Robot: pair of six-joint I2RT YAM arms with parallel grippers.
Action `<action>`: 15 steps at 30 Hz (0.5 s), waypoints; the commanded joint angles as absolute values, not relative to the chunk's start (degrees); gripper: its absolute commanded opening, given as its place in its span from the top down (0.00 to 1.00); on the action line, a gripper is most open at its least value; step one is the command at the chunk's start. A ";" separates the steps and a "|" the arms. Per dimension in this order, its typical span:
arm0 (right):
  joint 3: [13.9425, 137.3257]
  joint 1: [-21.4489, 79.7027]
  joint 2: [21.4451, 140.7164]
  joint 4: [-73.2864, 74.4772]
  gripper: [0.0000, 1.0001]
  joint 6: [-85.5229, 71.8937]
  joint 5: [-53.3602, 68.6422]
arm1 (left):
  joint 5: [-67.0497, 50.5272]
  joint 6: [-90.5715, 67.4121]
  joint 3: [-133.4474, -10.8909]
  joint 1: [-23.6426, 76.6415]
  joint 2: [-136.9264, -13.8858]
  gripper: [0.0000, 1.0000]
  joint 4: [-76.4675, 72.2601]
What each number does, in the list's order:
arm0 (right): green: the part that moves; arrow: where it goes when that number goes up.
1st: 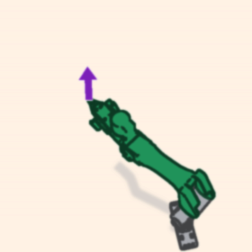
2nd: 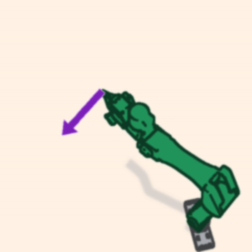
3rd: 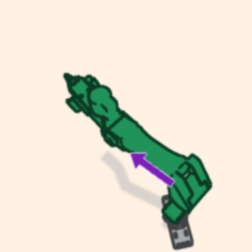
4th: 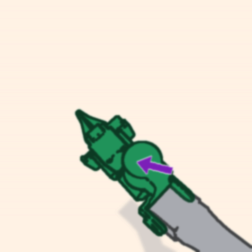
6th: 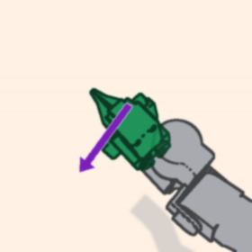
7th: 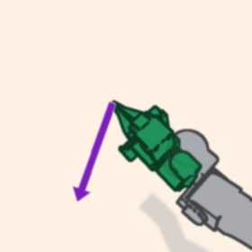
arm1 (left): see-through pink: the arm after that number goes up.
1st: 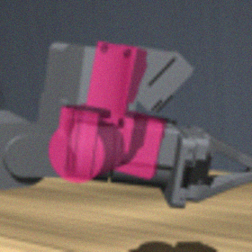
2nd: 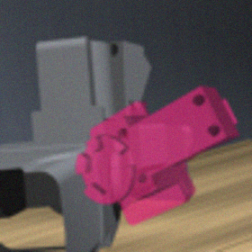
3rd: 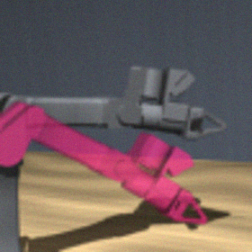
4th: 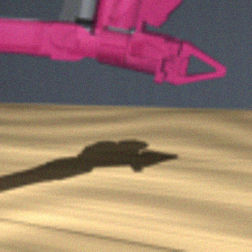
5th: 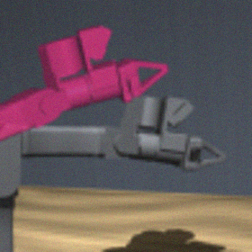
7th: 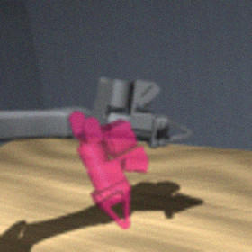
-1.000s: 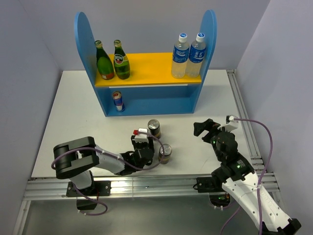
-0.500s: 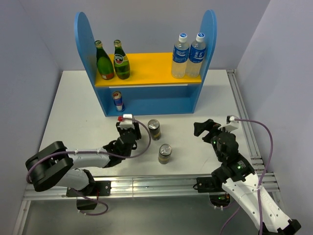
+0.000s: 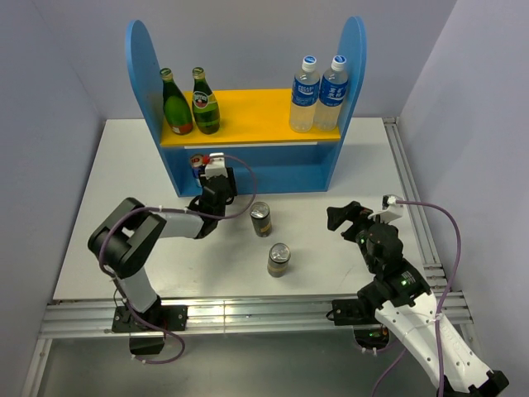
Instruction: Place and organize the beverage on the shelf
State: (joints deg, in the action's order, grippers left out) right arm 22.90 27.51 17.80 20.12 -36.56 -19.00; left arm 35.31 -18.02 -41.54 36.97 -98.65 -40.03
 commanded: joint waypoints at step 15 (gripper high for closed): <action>22.50 27.86 18.02 17.49 0.00 -35.77 -18.90 | 30.33 -17.31 -53.17 31.12 -107.14 0.79 -44.03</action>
State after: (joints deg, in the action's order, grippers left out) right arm 22.90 27.51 17.87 20.10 -36.38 -18.76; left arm 31.53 -17.67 -50.19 31.83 -107.77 -39.57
